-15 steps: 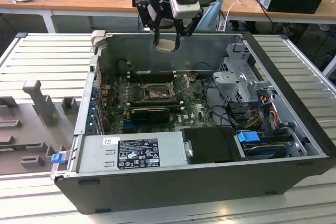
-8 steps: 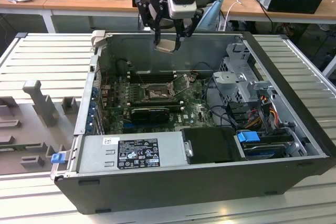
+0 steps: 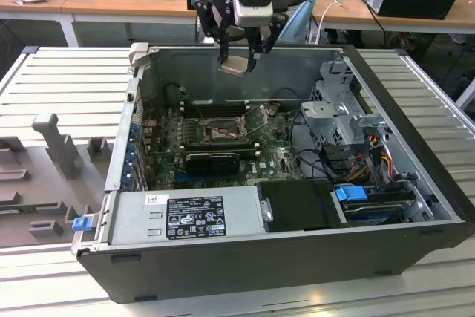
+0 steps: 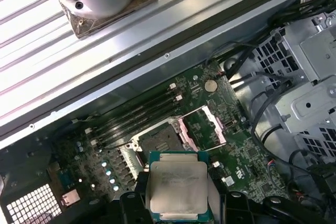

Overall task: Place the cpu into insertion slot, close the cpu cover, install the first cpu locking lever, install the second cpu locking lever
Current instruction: 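Place the cpu into insertion slot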

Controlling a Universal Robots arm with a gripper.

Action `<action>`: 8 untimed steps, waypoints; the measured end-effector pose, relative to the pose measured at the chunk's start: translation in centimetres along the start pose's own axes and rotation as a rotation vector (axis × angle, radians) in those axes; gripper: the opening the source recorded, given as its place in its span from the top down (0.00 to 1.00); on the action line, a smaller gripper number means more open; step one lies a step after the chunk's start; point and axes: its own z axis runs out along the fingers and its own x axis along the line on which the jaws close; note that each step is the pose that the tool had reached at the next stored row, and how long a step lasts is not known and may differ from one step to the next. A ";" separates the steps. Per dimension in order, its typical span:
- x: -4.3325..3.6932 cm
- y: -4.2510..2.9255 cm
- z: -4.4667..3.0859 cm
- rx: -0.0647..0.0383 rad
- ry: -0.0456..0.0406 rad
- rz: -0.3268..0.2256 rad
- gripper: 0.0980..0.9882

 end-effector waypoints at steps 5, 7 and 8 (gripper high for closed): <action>-0.06 -0.11 0.09 0.000 -0.0027 0.031 0.52; -0.07 -0.12 0.12 -0.001 -0.0042 0.047 0.52; -0.06 -0.12 0.15 -0.001 -0.0065 0.074 0.52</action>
